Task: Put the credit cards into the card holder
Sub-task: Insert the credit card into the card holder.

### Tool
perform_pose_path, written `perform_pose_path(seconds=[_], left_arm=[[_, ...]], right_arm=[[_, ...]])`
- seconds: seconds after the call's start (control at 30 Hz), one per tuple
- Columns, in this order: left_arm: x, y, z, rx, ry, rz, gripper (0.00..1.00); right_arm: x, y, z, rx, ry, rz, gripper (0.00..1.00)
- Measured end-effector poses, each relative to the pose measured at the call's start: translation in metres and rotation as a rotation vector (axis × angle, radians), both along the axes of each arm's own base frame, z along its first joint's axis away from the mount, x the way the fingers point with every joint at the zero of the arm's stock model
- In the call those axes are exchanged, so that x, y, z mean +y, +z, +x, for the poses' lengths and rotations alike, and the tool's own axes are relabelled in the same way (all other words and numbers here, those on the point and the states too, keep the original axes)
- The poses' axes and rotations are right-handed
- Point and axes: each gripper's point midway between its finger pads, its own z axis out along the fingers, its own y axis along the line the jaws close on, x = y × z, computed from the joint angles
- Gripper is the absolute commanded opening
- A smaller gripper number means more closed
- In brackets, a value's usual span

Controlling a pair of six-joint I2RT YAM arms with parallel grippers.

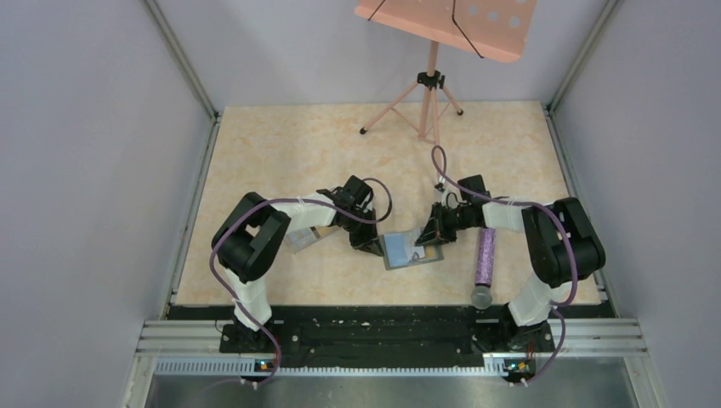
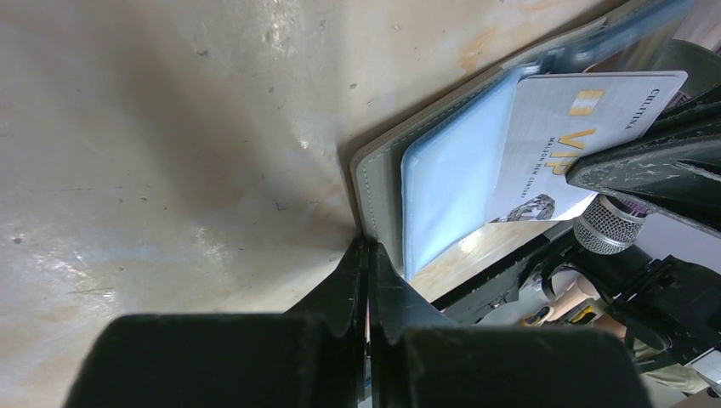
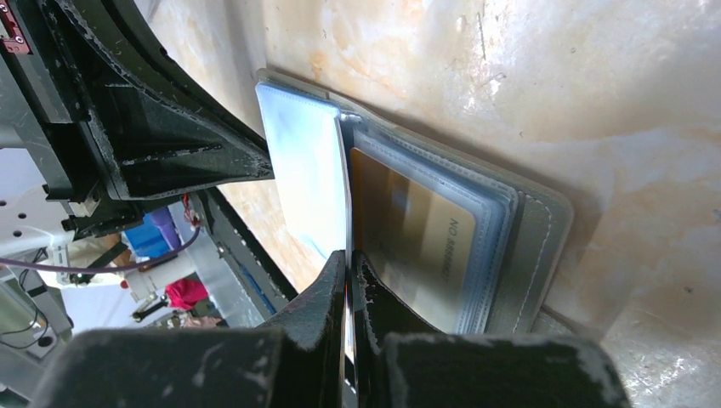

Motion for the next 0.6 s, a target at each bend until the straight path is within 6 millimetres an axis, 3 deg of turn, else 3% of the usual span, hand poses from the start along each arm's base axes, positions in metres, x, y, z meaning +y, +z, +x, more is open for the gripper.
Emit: perform_pose_path(seconds=[0.6], left_arm=[[-0.0022, 0.0000, -0.0003, 0.013, -0.006, -0.005, 0.00]], right_arm=[[0.0032, -0.0047, -0.0094, 0.059, 0.025, 0.034, 0.00]])
